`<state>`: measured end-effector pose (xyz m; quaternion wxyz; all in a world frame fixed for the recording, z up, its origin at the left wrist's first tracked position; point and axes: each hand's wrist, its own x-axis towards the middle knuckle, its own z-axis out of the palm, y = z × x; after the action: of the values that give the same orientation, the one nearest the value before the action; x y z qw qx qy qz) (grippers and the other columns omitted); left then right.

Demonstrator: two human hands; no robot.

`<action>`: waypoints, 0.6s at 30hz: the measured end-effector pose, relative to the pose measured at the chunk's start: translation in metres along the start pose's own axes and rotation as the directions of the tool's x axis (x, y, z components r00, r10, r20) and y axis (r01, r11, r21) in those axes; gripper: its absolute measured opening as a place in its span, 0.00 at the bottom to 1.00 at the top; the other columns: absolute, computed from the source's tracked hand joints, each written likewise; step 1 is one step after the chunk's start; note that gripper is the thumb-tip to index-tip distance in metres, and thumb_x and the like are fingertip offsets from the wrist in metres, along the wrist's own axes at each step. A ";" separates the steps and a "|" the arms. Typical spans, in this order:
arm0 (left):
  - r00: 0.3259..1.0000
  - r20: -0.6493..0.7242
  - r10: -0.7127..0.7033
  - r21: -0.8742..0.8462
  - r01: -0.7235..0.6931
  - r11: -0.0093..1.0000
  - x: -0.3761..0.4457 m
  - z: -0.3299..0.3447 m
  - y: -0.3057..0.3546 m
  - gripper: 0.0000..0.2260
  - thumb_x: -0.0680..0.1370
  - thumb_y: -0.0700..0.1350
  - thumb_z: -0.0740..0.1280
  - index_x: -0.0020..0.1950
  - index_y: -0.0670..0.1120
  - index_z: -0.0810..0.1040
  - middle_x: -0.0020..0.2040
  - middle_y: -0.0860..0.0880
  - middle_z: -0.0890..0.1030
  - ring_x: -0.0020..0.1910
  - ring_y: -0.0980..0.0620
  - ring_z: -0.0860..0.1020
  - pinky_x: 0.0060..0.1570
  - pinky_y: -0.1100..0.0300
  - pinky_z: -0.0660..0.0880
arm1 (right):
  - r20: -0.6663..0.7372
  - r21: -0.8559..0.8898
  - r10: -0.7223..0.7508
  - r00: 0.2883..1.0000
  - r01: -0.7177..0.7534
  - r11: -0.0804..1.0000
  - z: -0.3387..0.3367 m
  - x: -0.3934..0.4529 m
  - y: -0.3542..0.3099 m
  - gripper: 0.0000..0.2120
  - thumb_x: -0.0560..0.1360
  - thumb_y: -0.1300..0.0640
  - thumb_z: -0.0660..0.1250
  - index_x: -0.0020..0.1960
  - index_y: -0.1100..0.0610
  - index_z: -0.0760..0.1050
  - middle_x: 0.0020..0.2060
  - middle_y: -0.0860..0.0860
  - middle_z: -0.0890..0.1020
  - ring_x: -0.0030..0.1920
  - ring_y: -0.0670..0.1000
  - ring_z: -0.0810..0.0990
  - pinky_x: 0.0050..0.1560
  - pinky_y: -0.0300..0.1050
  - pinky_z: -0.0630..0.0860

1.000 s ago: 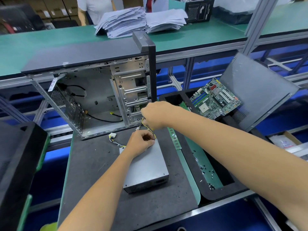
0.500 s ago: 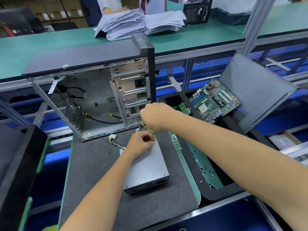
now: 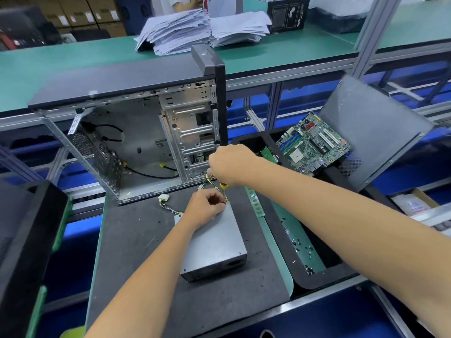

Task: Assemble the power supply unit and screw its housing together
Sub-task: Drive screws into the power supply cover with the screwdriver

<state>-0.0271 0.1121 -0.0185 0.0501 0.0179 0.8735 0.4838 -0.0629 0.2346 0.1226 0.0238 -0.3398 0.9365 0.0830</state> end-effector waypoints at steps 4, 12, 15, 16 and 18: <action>1.000 -0.006 -0.009 -0.021 0.009 1.000 0.000 0.000 0.001 0.08 0.70 0.36 0.71 0.35 0.48 0.80 0.33 0.51 0.81 0.30 0.55 0.75 0.32 0.63 0.74 | 0.210 0.111 -0.080 0.974 0.057 0.992 -0.006 -0.001 0.007 0.04 0.77 0.62 0.60 0.51 0.61 0.67 0.47 0.53 0.66 0.32 0.48 0.66 0.29 0.40 0.60; 1.000 0.000 0.000 -0.003 0.000 1.000 -0.001 0.000 0.000 0.05 0.70 0.36 0.71 0.37 0.45 0.81 0.35 0.51 0.81 0.32 0.57 0.75 0.34 0.67 0.73 | 0.089 -0.007 0.035 0.995 -0.035 0.999 0.003 0.002 0.004 0.17 0.82 0.49 0.55 0.39 0.59 0.64 0.37 0.52 0.71 0.35 0.54 0.72 0.31 0.44 0.64; 1.000 -0.005 -0.008 -0.014 0.008 1.000 0.000 0.001 0.000 0.06 0.70 0.35 0.71 0.37 0.46 0.80 0.34 0.51 0.81 0.30 0.57 0.75 0.33 0.66 0.73 | 0.238 0.195 -0.046 0.970 -0.002 0.981 -0.004 0.000 0.011 0.07 0.79 0.56 0.60 0.52 0.59 0.67 0.55 0.57 0.71 0.37 0.53 0.74 0.31 0.44 0.65; 1.000 -0.008 -0.006 -0.013 0.006 1.000 -0.001 0.001 0.001 0.06 0.70 0.35 0.71 0.36 0.46 0.80 0.34 0.51 0.81 0.30 0.58 0.75 0.33 0.66 0.73 | 0.261 0.239 -0.086 0.962 0.022 0.971 -0.007 -0.001 0.012 0.06 0.77 0.61 0.61 0.53 0.61 0.67 0.54 0.58 0.71 0.35 0.52 0.72 0.30 0.44 0.65; 1.000 -0.010 0.003 -0.004 -0.003 1.000 -0.001 0.001 0.000 0.07 0.70 0.36 0.71 0.36 0.47 0.80 0.35 0.50 0.82 0.31 0.58 0.75 0.34 0.67 0.73 | 0.210 0.204 -0.118 0.970 0.075 0.976 -0.009 -0.001 0.012 0.05 0.74 0.65 0.62 0.49 0.64 0.72 0.49 0.58 0.76 0.38 0.53 0.74 0.31 0.44 0.69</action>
<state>-0.0265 0.1129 -0.0188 0.0451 0.0167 0.8727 0.4858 -0.0695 0.2424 0.1333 0.1649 -0.3699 0.9139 0.0270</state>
